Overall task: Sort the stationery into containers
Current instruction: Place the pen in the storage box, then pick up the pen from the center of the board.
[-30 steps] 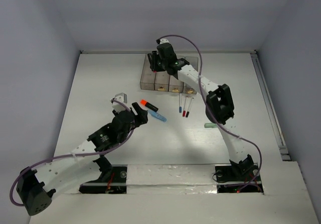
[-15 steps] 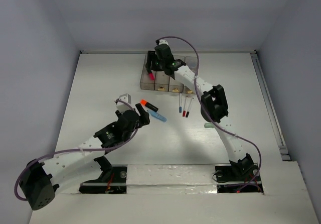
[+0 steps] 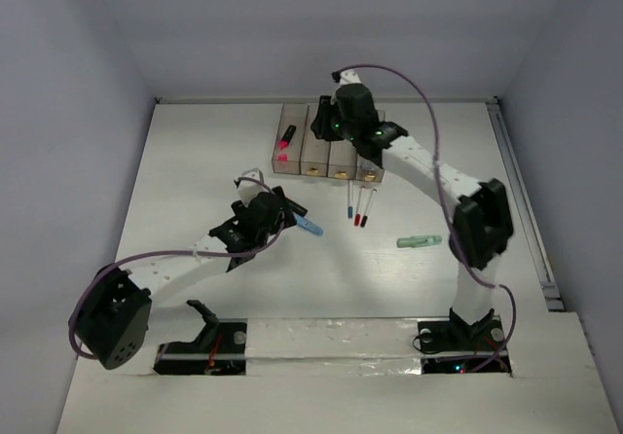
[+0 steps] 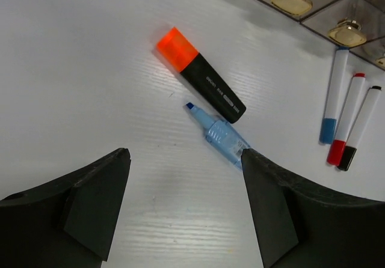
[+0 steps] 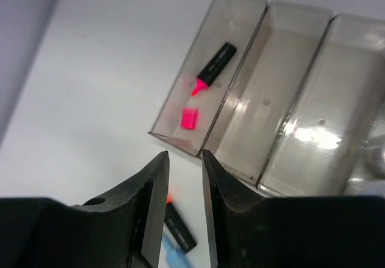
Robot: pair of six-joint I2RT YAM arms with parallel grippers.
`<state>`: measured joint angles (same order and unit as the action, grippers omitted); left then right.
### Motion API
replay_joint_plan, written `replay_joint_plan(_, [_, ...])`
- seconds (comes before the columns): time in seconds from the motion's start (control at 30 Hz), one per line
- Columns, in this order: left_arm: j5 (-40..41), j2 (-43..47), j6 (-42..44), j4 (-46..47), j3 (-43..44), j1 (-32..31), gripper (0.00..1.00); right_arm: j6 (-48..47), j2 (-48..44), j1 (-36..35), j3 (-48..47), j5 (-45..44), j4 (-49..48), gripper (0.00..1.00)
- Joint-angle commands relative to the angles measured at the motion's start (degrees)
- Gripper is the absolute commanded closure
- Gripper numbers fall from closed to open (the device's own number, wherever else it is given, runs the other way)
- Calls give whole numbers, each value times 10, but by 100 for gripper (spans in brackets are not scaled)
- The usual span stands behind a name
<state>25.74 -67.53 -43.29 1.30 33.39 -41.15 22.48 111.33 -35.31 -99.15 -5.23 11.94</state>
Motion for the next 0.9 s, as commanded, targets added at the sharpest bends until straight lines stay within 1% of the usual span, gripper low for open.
replay_joint_plan(0.0, [-8, -32, 11, 57, 37, 25, 28, -31, -159, 2, 102, 3, -93, 71])
replay_joint_plan(0.03, [-8, -47, 13, 57, 44, 31, 28, -30, -160, 2, 131, 3, -94, 76])
replay_joint_plan(0.07, [-9, -62, 14, 58, 51, 37, 28, -31, -208, 2, 159, 4, -97, 81])
replay_joint_plan(0.1, [-11, -90, 19, 60, 58, 42, 29, -31, -232, 2, 211, 6, -99, 81])
replay_joint_plan(0.13, [-13, -103, 22, 62, 74, 42, 30, -42, -253, 2, 235, 7, -99, 81])
replay_joint_plan(0.17, [-12, -113, 22, 62, 79, 48, 30, -45, -294, 2, 255, 7, -95, 80])
replay_joint_plan(0.23, [-9, -135, 25, 69, 92, 48, 32, -60, -329, 2, 303, 6, -87, 78])
replay_joint_plan(0.3, [-5, -155, 24, 67, 103, 48, 32, -66, -376, 2, 330, 16, -72, 73])
replay_joint_plan(0.33, [-3, -162, 24, 63, 115, 48, 32, -63, -392, 2, 360, 20, -69, 72])
replay_joint_plan(0.4, [-4, -180, 23, 62, 126, 48, 33, -60, -434, 2, 395, 43, -77, 69])
replay_joint_plan(0.47, [-6, -194, 23, 60, 139, 48, 33, -52, -455, 2, 433, 64, -84, 67])
replay_joint_plan(0.57, [-8, -232, 22, 55, 160, 48, 34, -46, -475, 2, 461, 86, -85, 64])
replay_joint_plan(0.7, [-2, -283, 20, 55, 179, 42, 37, -44, -481, 2, 478, 109, -80, 60])
replay_joint_plan(0.87, [20, -313, 19, 52, 192, 42, 38, -33, -509, 2, 500, 128, -88, 58])
